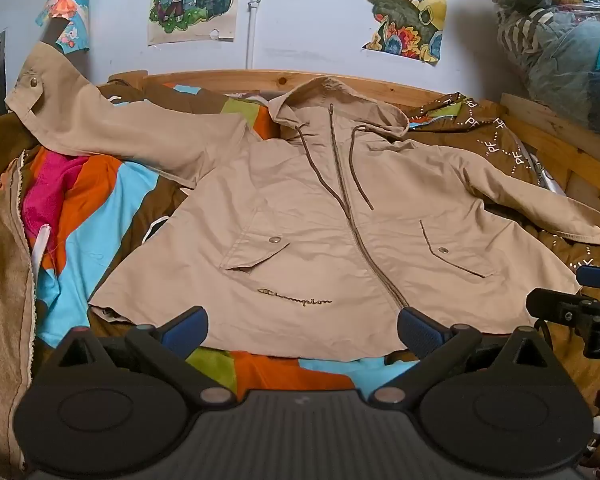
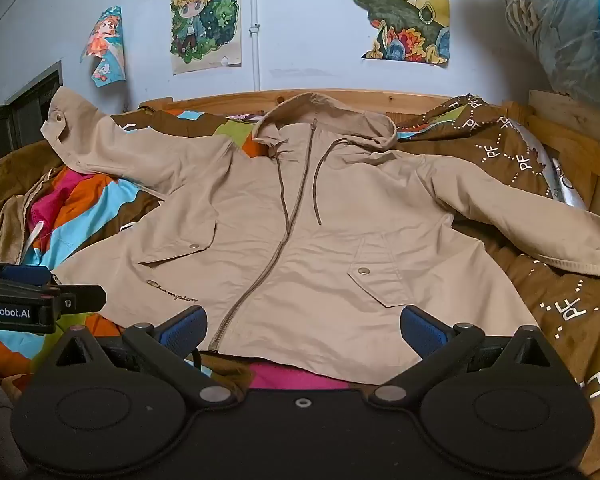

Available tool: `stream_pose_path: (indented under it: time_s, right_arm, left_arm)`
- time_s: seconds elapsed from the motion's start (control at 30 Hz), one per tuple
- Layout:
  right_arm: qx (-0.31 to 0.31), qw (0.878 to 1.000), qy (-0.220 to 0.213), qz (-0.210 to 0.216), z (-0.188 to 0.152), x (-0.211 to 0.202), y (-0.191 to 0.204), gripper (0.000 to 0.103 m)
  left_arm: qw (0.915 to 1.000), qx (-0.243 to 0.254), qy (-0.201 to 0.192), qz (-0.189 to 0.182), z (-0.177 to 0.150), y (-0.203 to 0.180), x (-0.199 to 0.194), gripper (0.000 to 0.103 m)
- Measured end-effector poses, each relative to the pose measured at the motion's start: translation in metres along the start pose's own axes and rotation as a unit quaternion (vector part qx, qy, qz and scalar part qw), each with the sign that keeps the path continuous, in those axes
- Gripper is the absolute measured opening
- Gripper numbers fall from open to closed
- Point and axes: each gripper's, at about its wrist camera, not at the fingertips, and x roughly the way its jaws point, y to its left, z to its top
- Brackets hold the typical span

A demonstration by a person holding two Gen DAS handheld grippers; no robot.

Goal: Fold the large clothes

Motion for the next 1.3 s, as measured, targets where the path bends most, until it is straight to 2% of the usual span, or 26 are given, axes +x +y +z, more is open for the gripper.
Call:
stream_pose_path:
  time_s: [1.3]
  right_arm:
    - [0.007, 1.000, 0.005, -0.002, 0.0002, 0.0016, 0.0008, 0.102]
  left_arm:
    - [1.0000, -0.004, 0.005, -0.001, 0.0008, -0.0007, 0.0008, 0.102]
